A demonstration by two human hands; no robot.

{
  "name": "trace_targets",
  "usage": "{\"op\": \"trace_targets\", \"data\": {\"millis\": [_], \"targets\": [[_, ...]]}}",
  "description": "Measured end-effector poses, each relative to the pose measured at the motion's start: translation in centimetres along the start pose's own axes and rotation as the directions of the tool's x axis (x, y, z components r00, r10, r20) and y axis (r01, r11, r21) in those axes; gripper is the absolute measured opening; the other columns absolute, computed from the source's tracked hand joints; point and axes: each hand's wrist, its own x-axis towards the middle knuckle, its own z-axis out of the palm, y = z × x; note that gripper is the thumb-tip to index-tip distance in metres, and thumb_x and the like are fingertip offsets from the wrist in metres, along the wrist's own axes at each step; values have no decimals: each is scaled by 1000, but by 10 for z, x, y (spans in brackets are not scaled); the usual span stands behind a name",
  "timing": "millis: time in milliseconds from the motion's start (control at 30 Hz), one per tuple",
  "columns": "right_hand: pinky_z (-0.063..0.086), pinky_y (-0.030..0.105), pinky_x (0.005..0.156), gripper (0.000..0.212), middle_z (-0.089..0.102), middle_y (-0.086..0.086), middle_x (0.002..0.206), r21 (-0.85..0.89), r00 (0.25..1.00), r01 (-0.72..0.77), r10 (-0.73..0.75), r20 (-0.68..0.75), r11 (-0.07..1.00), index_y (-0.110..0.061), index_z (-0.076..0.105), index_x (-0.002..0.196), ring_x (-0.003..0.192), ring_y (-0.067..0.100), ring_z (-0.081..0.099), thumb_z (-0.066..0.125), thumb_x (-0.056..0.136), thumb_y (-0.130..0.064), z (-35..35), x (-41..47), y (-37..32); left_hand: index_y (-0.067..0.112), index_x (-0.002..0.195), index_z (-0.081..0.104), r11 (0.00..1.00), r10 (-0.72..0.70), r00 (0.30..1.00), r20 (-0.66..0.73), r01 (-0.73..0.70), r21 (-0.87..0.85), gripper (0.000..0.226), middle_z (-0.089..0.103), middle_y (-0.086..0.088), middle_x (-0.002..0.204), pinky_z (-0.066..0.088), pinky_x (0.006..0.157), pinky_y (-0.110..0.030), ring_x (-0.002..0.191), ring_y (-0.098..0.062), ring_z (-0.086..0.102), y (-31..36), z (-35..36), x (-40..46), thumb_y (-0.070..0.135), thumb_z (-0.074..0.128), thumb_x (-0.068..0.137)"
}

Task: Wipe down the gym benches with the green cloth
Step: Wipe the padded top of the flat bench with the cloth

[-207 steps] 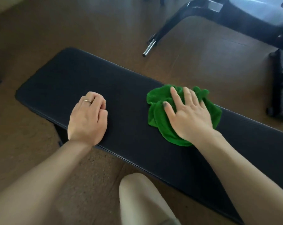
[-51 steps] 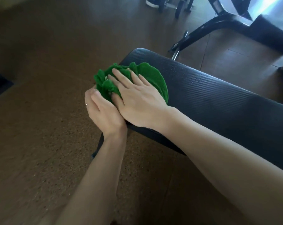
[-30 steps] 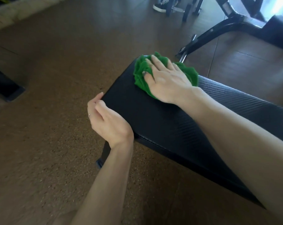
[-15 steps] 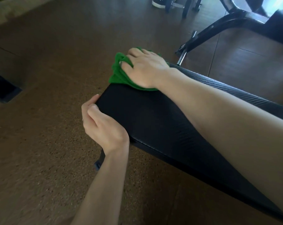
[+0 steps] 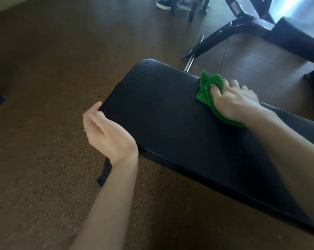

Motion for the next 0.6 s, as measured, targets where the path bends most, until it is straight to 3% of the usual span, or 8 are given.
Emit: {"op": "trace_targets", "data": {"millis": [133,200,267,433,500,600], "targets": [[27,54,114,69,37,21,155,14,991,123,-122,-56,992,-9,34,152,141,44,35,18,104,-56,10,22,-87,35,110,70,1000,-17,1000,-17,17,-7,38,68,0,117,54,97,-55,109,-22,64,-1,1,3,40,36,92],[26,55,114,68,37,19,154,25,973,220,-218,-73,975,-9,33,152,141,44,34,18,104,-55,12,29,-131,34,109,70,1000,-26,1000,-11,26,-18,38,67,-2,109,56,84,-47,95,-19,64,-1,0,3,36,35,94],[25,54,115,68,35,17,155,34,963,265,-262,-68,964,-9,29,155,142,44,33,17,105,-54,12,33,-152,30,111,69,999,-23,1000,5,23,-31,38,65,-5,106,49,73,-37,84,-13,58,1,2,2,31,34,97],[14,48,125,68,10,15,171,10,944,328,-328,-47,945,-18,9,165,154,40,18,13,107,-52,15,16,-119,26,113,70,998,-44,999,-1,44,-46,37,65,4,102,48,72,-33,84,-8,59,3,2,2,27,36,101],[6,45,128,66,-1,12,173,19,953,301,-301,-12,953,-25,4,166,158,36,6,12,107,-53,16,-7,-88,26,112,71,998,-53,999,2,53,-42,37,66,4,106,49,76,-32,89,-9,60,1,2,3,28,37,100],[0,41,129,66,-9,8,173,-1,974,225,-225,23,974,-32,-2,165,159,31,0,12,106,-57,18,-52,-37,27,111,70,998,-63,998,-7,62,-32,34,62,11,97,47,70,-24,80,1,58,0,4,2,27,38,101]]}}
